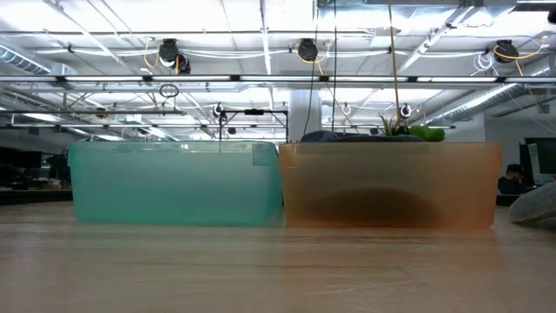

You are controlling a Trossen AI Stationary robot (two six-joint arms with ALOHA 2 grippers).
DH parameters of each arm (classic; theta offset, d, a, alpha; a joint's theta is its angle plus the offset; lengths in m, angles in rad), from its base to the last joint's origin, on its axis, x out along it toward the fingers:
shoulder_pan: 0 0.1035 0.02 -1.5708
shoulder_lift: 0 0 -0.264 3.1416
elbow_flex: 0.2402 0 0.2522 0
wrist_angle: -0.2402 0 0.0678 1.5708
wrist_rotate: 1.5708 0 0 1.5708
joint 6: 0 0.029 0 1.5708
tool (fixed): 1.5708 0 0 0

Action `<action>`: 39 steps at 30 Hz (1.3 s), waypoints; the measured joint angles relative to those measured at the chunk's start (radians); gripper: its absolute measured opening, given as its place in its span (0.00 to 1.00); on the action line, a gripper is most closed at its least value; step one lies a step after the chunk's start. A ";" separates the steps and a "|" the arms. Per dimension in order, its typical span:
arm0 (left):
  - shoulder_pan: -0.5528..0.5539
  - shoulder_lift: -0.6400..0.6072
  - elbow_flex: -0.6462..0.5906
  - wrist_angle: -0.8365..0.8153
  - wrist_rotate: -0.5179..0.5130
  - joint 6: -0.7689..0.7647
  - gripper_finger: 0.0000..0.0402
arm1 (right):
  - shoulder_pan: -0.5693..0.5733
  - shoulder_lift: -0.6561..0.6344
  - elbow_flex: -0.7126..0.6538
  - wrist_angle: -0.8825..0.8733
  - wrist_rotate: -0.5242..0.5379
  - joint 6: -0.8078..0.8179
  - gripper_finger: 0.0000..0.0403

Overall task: Pick & Place hat
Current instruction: Put the bottom gray cap into the blue bin

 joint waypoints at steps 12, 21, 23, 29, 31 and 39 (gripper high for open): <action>0.000 0.000 0.000 -0.006 0.000 0.010 0.67 | -0.006 0.072 -0.140 0.080 -0.023 -0.004 0.82; 0.000 0.000 0.000 -0.007 0.024 0.010 0.67 | -0.006 0.071 -0.275 0.132 -0.027 0.044 0.79; 0.000 0.000 0.000 -0.007 0.025 0.010 0.67 | -0.006 0.071 -0.297 0.162 -0.037 0.051 0.79; 0.000 0.000 0.000 -0.007 0.026 0.003 0.67 | -0.012 0.068 -0.309 0.181 -0.104 0.076 0.77; 0.000 0.000 0.000 -0.007 0.027 0.004 0.67 | -0.012 0.065 -0.309 0.181 -0.107 0.077 0.73; 0.000 0.000 0.000 -0.007 0.027 0.004 0.67 | -0.012 0.065 -0.310 0.190 -0.112 0.072 0.37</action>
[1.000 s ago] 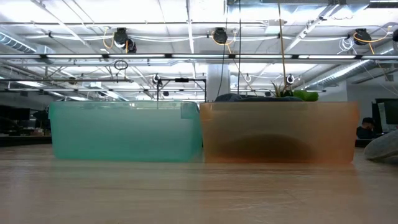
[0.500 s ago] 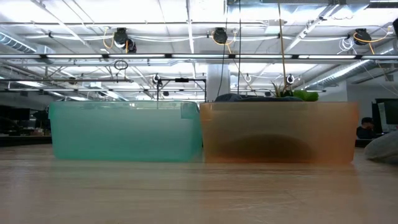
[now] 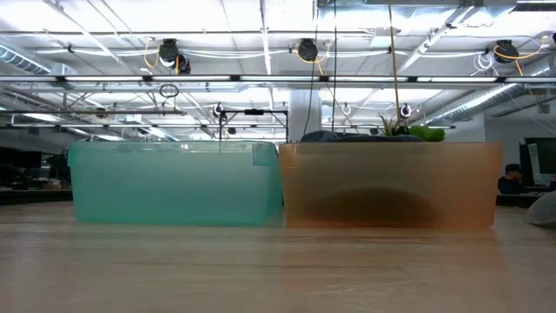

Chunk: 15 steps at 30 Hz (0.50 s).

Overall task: Pick & Place hat
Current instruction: Put the bottom gray cap into the blue bin

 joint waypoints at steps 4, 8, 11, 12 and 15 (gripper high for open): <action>0.000 0.000 0.000 0.000 0.000 0.000 0.67 | 0.000 0.000 0.000 0.000 -0.001 -0.012 0.18; 0.000 0.000 0.000 0.000 0.000 0.000 0.67 | 0.000 -0.012 0.000 0.009 -0.003 -0.022 0.02; 0.000 0.000 0.000 0.000 0.000 0.000 0.67 | 0.000 -0.033 0.000 0.015 -0.001 -0.021 0.02; 0.000 0.000 0.000 0.000 0.000 0.000 0.67 | 0.000 -0.044 0.000 0.014 -0.002 -0.021 0.01; 0.000 0.000 0.000 0.000 0.000 0.001 0.67 | 0.000 -0.081 0.014 -0.007 0.000 -0.021 0.00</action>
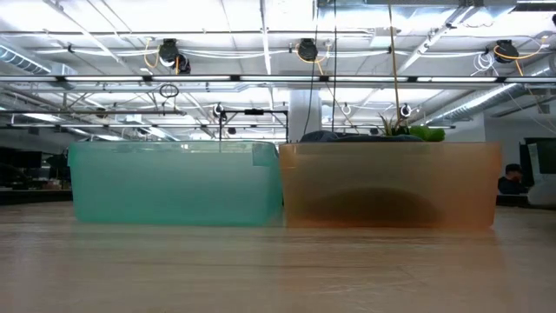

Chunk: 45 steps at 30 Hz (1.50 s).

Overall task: Pick & Place hat
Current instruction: Put the bottom gray cap into the blue bin

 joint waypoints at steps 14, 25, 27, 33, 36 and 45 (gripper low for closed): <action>0.000 0.000 0.000 -0.015 0.027 0.005 0.67 | -0.008 -0.136 0.151 -0.327 0.029 -0.072 0.00; 0.000 0.000 0.000 -0.031 0.026 -0.005 0.67 | -0.172 -0.091 0.421 -0.683 0.089 -0.358 0.00; 0.000 0.000 0.000 -0.031 0.026 -0.005 0.67 | -0.213 -0.057 0.484 -0.756 0.088 -0.437 0.00; 0.010 0.000 0.000 -0.031 0.026 -0.021 0.67 | -0.342 0.044 0.636 -0.808 0.099 -0.710 0.00; 0.028 0.000 0.000 -0.040 0.026 -0.051 0.67 | -0.400 0.099 0.700 -0.814 0.158 -0.814 0.00; 0.083 0.000 0.000 -0.060 0.072 -0.160 0.67 | -0.560 0.209 0.851 -0.815 0.320 -1.118 0.00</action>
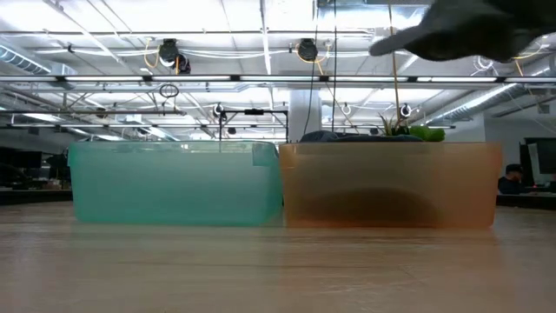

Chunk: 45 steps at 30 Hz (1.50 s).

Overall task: Pick & Place hat
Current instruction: Put the bottom gray cap into the blue bin

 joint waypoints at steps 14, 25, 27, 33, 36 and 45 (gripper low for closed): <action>0.098 0.000 0.000 -0.007 0.075 -0.319 0.67 | -0.209 0.105 0.137 0.605 0.185 -0.548 0.00; 0.128 0.002 0.000 -0.056 0.163 -0.452 0.67 | -0.244 0.221 0.137 1.057 0.182 -0.880 0.00; 0.128 0.006 0.000 -0.073 0.162 -0.470 0.67 | -0.245 0.244 0.137 1.096 0.182 -0.903 0.00; 0.128 0.025 0.000 -0.145 0.152 -0.517 0.67 | -0.243 0.290 0.137 1.235 0.130 -0.932 0.00; 0.129 0.048 0.000 -0.167 0.154 -0.516 0.67 | -0.241 0.303 0.137 1.285 0.094 -0.925 0.00; 0.129 0.118 0.000 -0.169 0.223 -0.471 0.67 | -0.241 0.304 0.137 1.307 0.077 -0.898 0.00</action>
